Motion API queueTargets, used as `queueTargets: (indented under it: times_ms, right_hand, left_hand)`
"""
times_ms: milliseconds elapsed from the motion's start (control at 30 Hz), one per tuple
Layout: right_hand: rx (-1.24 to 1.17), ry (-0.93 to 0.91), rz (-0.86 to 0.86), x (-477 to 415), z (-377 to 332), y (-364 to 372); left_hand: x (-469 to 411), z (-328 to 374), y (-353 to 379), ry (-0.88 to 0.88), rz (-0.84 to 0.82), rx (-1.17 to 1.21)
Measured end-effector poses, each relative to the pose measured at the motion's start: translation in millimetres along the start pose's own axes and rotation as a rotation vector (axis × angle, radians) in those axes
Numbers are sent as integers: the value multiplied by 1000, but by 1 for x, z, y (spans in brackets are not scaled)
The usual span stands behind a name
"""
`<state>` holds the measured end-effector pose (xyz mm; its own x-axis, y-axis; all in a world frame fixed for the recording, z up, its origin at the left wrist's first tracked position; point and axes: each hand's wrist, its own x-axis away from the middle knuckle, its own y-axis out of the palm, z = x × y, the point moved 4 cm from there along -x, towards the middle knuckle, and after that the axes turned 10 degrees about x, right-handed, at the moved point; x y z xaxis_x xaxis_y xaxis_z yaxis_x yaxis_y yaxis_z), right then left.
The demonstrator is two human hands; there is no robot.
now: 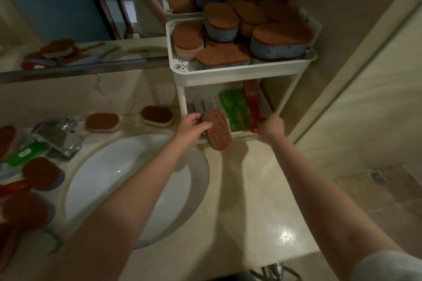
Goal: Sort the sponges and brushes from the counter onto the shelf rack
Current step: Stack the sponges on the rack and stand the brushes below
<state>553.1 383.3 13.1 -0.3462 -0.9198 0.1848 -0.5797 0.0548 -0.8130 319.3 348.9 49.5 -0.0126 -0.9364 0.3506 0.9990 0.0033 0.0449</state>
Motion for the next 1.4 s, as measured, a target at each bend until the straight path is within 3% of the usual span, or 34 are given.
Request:
queueTargets:
  times_ms: [200, 567, 667, 767, 967, 1067, 1233, 1400]
  right_hand:
    - [283, 9, -61, -28, -11, -2]
    - [409, 51, 2, -31, -7, 9]
    - [308, -54, 51, -25, -8, 10]
    - [56, -181, 106, -9, -10, 10]
    - [-360, -327, -163, 31, -23, 14]
    - [-266, -466, -196, 49, -30, 9]
    - [7, -654, -3, 69, -45, -11]
    - [19, -733, 101, 91, -63, -49]
  left_hand:
    - [-9, 1, 7, 4, 48, -59]
    - [-12, -6, 11, -22, 73, -46]
    - [-15, -12, 13, -57, 98, -34]
    - [-20, -18, 14, -79, 133, -19]
    - [-25, -23, 19, -103, 207, 109]
    - [-21, -21, 22, -107, 209, 196]
    - [1, -5, 31, -32, 95, 325]
    - [31, 22, 36, 171, 0, 221]
